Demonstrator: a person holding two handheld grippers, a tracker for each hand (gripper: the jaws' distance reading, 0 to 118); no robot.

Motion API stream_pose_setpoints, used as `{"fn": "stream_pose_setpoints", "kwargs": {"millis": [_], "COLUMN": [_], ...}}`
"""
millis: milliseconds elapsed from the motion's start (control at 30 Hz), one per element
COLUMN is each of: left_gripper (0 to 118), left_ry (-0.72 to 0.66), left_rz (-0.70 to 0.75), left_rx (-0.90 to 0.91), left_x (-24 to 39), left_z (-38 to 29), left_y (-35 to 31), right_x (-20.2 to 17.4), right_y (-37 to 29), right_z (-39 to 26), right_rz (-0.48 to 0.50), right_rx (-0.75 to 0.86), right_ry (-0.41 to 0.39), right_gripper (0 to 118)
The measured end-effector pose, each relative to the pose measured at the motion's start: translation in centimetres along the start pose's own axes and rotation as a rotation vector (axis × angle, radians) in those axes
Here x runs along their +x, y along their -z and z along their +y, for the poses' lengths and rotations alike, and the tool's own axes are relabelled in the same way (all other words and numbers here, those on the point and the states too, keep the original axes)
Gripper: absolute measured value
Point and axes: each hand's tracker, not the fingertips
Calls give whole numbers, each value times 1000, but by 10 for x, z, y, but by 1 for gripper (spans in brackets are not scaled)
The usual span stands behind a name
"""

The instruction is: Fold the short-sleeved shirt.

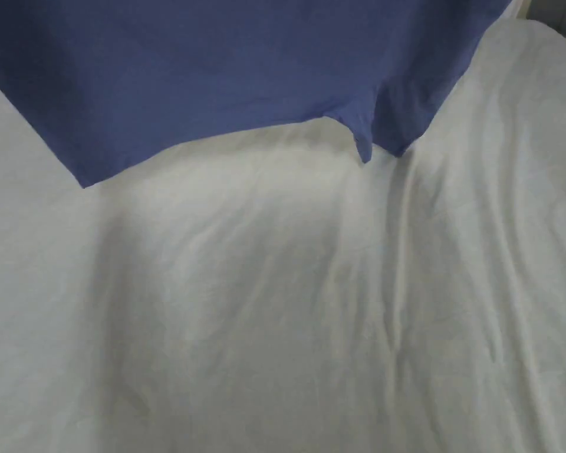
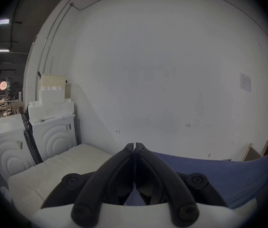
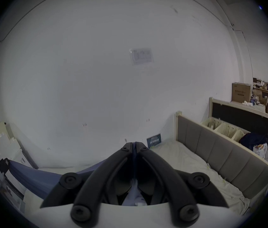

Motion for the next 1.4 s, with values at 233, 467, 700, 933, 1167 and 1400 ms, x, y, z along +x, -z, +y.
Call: {"fn": "stream_pose_setpoints", "kwargs": {"millis": [233, 467, 700, 933, 1167, 1400], "left_gripper": [0, 0, 0, 0, 0, 0], "left_ry": [74, 184, 145, 103, 104, 103], "left_rz": [-34, -89, -130, -176, -210, -193], "left_rx": [-204, -427, -593, -642, -638, -697], "left_x": [-1, -29, -95, -154, -202, -216], "left_z": [-115, -237, -329, -377, -399, -439], "left_y": [9, -12, -78, -172, -275, -351], "right_x": [38, 96, 142, 205, 249, 269], "right_y": [50, 51, -34, -107, -200, -264], "right_z": [-99, -236, -348, -405, -417, -430], "right_rz": [-44, 12, -55, -40, -10, -24], "right_rx": [-219, -539, -646, -760, -771, -751], "right_ry": [-30, -17, 71, 67, 81, 55], "right_gripper": [8, 8, 8, 8, 8, 8]}}
